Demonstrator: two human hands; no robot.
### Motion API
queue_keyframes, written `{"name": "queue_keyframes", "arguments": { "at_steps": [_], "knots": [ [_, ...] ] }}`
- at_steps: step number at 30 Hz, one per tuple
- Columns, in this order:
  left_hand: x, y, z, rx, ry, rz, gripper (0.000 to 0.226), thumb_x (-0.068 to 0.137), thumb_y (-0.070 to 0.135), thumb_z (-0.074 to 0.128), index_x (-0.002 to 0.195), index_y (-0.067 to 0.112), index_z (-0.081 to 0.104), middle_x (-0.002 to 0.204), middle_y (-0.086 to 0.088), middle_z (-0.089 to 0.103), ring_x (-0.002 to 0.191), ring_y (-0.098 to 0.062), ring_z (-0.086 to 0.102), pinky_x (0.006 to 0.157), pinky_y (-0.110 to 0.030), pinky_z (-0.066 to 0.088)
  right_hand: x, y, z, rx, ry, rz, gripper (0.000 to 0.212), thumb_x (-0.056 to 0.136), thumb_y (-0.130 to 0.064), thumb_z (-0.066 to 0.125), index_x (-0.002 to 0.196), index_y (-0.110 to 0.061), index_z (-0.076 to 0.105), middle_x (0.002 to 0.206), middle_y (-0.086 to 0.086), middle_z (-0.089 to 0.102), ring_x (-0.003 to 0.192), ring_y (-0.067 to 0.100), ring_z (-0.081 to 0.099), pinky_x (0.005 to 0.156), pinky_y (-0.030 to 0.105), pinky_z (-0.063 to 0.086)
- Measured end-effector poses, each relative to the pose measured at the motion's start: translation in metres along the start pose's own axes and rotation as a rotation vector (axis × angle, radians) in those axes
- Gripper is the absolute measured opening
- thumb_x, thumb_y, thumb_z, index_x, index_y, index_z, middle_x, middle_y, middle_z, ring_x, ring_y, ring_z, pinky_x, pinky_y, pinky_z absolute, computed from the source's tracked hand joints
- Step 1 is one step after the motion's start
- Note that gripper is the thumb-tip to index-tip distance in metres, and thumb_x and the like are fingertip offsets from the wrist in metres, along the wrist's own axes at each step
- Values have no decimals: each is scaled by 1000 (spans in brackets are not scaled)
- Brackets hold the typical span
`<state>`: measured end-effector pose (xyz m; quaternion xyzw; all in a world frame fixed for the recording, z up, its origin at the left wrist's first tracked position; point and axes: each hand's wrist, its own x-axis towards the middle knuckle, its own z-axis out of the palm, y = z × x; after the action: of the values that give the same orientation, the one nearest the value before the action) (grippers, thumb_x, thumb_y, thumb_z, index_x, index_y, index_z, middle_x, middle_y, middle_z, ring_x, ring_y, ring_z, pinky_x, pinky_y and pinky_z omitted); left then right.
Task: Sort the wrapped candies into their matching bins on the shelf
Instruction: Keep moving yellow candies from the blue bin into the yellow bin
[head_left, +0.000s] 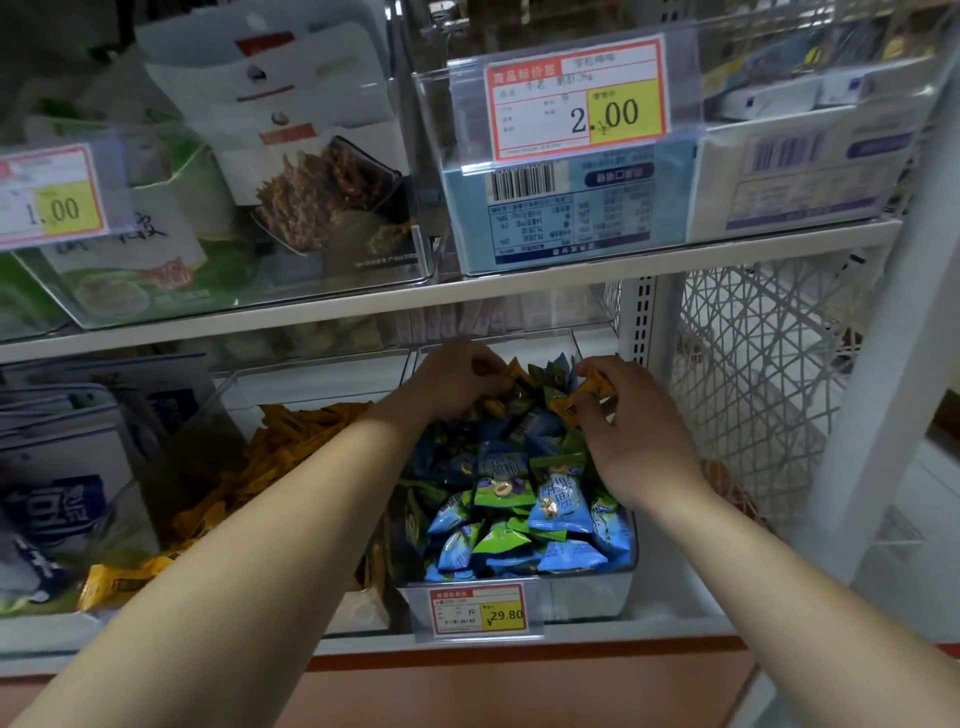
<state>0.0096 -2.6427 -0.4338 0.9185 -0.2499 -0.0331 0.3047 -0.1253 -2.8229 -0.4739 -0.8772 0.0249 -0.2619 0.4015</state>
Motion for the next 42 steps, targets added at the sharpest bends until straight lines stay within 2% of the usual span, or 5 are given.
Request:
{"name": "queue_keyframes", "arguments": {
  "at_steps": [5,10,16,29,42],
  "knots": [
    [-15,0,-5,88,-137,58,27,86,28,76,111,24,69,110,1,67,104,-18,62,94,-39,50,-2,-3,-3,-15,-13,-5,25,99,-29,51,124,-32,53,112,-7,52,92,16,55,80,38,49],
    [-22,-3,-2,159,-205,113,40,80,41,80,113,35,59,108,13,62,96,-5,58,74,-9,40,-2,-5,-4,-29,-26,1,24,99,-30,51,123,-32,53,114,-7,53,95,17,56,80,40,51],
    [-19,0,3,156,-244,137,74,83,36,78,147,39,39,121,8,61,108,-11,57,89,-23,42,-1,-5,-3,-21,-24,1,23,98,-30,51,121,-32,54,112,-8,53,94,15,56,79,38,51],
    [1,4,14,73,120,58,16,91,29,69,93,14,75,93,2,70,90,-17,65,82,-32,51,-2,-5,-2,10,-36,11,22,96,-29,53,117,-34,54,110,-10,54,92,15,57,79,42,52],
    [42,4,32,278,-105,-121,27,94,21,62,120,13,70,129,-10,64,113,-25,60,84,-26,41,0,0,1,12,-13,2,20,96,-31,52,116,-35,54,106,-13,53,92,13,56,76,37,50]
  ]
}}
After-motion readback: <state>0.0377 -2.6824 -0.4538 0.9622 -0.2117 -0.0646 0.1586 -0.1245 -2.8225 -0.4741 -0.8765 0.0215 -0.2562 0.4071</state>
